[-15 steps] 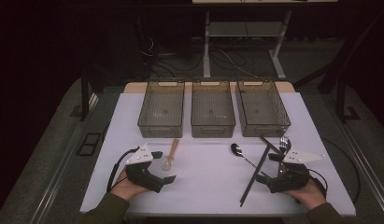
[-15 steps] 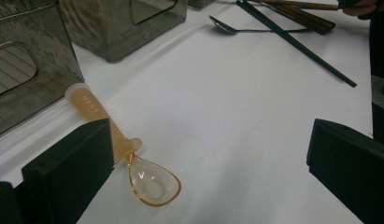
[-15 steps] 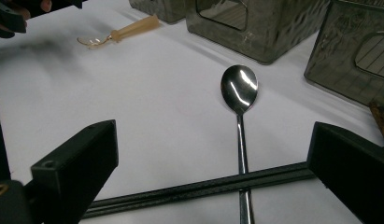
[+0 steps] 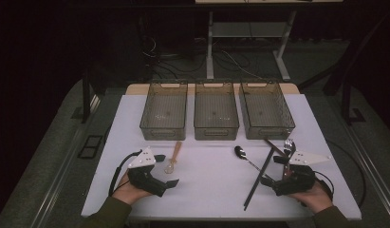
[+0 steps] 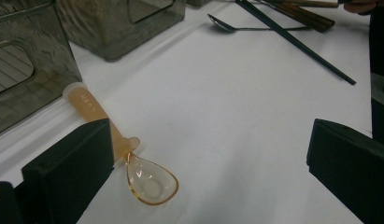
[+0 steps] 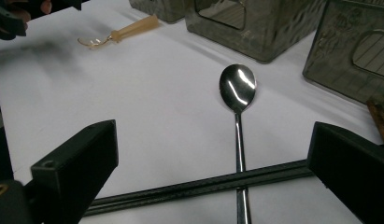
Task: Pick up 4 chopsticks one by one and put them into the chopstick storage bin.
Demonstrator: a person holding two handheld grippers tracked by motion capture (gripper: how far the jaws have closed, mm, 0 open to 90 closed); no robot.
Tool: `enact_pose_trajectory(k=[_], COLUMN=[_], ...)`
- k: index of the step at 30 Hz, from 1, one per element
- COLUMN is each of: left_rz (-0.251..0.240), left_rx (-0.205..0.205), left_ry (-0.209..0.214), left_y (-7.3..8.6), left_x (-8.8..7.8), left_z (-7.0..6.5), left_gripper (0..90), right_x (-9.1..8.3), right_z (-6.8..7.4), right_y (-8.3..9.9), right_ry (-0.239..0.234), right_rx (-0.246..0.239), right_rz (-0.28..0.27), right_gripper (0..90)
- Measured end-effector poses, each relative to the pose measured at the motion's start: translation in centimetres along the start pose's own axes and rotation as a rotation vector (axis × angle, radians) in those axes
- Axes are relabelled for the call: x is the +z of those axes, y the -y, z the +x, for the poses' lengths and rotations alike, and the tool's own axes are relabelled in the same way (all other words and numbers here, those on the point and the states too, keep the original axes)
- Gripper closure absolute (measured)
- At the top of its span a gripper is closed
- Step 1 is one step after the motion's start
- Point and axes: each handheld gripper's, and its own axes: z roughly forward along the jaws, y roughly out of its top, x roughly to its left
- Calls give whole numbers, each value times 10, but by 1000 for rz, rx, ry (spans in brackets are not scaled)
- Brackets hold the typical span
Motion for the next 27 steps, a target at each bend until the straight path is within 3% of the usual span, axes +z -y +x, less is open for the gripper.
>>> enact_pose_trajectory(k=[11, 17, 21, 27], left_rz=[-2, 2, 15, 14], left_rx=[-7, 0, -15, -13], left_ry=[-9, -6, -9, -15], left_y=[1, 1, 1, 1], left_x=[-1, 0, 0, 1], left_z=[1, -1, 0, 0], left_gripper=[0, 0, 0, 0], right_x=[-4, -9, -11, -16], right_z=[-5, -8, -11, -14], right_y=[-3, -5, -7, -9], right_ry=[9, 1, -9, 10], right_rx=[-1, -8, -5, -17], right_rz=[-9, 9, 26, 29], right_gripper=[20, 20, 20, 44])
